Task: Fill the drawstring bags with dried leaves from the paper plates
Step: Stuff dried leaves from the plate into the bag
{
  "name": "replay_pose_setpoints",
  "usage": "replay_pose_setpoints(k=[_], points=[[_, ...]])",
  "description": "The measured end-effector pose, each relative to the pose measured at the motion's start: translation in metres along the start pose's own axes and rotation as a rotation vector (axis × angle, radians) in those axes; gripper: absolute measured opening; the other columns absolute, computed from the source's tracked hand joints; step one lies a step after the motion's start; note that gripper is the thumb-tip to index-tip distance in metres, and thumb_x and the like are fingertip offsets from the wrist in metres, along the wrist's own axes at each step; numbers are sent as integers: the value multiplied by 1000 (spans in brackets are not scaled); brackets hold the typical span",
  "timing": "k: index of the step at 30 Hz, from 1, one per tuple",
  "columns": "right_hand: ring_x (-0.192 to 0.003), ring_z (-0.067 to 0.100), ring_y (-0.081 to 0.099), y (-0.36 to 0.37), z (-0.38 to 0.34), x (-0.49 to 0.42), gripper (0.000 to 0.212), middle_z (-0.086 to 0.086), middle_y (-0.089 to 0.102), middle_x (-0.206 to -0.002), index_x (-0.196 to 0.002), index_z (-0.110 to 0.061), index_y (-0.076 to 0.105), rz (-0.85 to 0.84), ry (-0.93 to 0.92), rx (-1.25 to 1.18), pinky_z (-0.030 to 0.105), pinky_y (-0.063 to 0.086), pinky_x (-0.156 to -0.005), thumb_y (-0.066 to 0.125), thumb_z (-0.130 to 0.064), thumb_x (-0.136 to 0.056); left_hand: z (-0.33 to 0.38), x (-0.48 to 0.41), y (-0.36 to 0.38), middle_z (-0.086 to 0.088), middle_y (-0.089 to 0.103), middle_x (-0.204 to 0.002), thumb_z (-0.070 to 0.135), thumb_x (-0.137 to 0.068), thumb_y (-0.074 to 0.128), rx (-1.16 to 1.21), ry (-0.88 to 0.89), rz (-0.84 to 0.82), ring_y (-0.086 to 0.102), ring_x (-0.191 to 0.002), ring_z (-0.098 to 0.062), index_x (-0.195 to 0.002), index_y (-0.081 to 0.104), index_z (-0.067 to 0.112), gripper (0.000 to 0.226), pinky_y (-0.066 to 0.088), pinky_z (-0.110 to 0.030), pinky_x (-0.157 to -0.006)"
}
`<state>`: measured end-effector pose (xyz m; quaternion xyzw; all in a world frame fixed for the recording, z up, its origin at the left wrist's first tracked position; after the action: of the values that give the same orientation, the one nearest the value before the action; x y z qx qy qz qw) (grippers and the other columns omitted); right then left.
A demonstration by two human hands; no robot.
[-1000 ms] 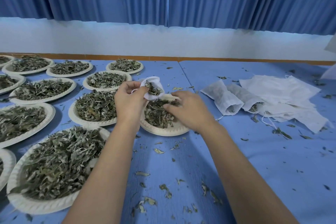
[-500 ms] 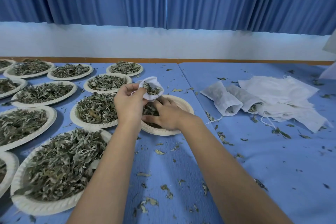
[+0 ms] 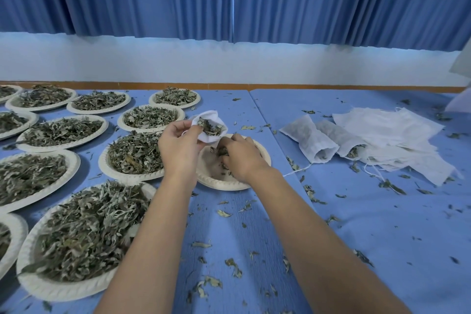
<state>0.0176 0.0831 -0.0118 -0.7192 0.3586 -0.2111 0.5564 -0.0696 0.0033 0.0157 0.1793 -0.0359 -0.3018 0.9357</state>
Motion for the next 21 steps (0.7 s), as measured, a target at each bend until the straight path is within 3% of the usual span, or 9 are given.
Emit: replay_pose_setpoints(k=[5, 8, 11, 13, 15, 17, 19, 21], points=[[-128, 28, 32, -11, 1, 7, 48, 4, 39, -138, -133, -28, 46, 12, -4, -202, 44, 27, -103, 58, -43, -90, 1, 1, 1, 0, 58, -86, -1, -87, 61, -9, 4, -9, 61, -69, -7, -81, 56, 15, 18, 51, -13, -54], [-139, 27, 23, -28, 5, 10, 62, 5, 32, -149, -139, -30, 41, -60, -33, -312, 47, 26, -111, 66, -43, -84, 1, 2, 1, 0, 58, -85, -2, -86, 61, -18, 11, -22, 62, -69, -7, -81, 57, 15, 18, 53, -15, -57], [-146, 30, 6, -36, 10, 14, 78, 7, 6, -160, -150, -34, 21, -301, -3, -131, 47, 19, -114, 65, -39, -86, 1, 2, 1, -1, 58, -86, -2, -87, 61, -21, 21, -26, 62, -71, -9, -80, 56, 15, 19, 50, -13, -53], [-145, 29, 16, -35, 9, 18, 75, 6, 1, -160, -151, -31, 18, -362, -20, -1, 41, 25, -111, 61, -35, -90, 1, 2, 2, 0, 58, -86, -3, -87, 60, -11, 22, -30, 61, -70, -7, -79, 56, 15, 20, 49, -12, -53], [-139, 29, 29, -31, 5, 19, 62, 7, 13, -158, -150, -23, 24, -367, -52, 65, 35, 32, -104, 54, -30, -95, 0, 3, 2, 0, 58, -86, -3, -87, 60, -6, 20, -33, 62, -68, -6, -79, 55, 15, 21, 49, -11, -52], [-128, 30, 41, -28, 2, 20, 45, 12, 36, -146, -142, -15, 41, -333, -67, 114, 33, 38, -93, 49, -22, -98, 0, 3, 2, 0, 58, -85, -3, -87, 60, -5, 19, -29, 62, -65, -4, -79, 56, 15, 20, 49, -11, -52], [-102, 30, 53, -26, -1, 20, 22, 13, 57, -108, -114, -8, 61, -219, -87, 112, 30, 40, -67, 50, -12, -96, -1, 2, 1, -1, 58, -86, -2, -87, 60, -11, 19, -22, 62, -65, -5, -79, 56, 15, 20, 49, -12, -52], [-79, 27, 49, -25, -5, 22, 10, 6, 47, -73, -83, -6, 60, -96, -75, 117, 27, 30, -50, 52, -2, -89, -1, 1, 1, -3, 58, -87, -3, -87, 60, -10, 14, -17, 62, -70, -10, -80, 56, 15, 19, 49, -12, -51]])
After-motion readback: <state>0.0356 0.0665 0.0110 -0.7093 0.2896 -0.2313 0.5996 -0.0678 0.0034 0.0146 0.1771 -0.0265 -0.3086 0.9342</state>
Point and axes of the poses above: each hand's wrist, its own x-axis away from the middle knuckle, its own y-axis out of the palm, z = x × y, the point moved 1 cm from there along -x, towards the middle knuckle
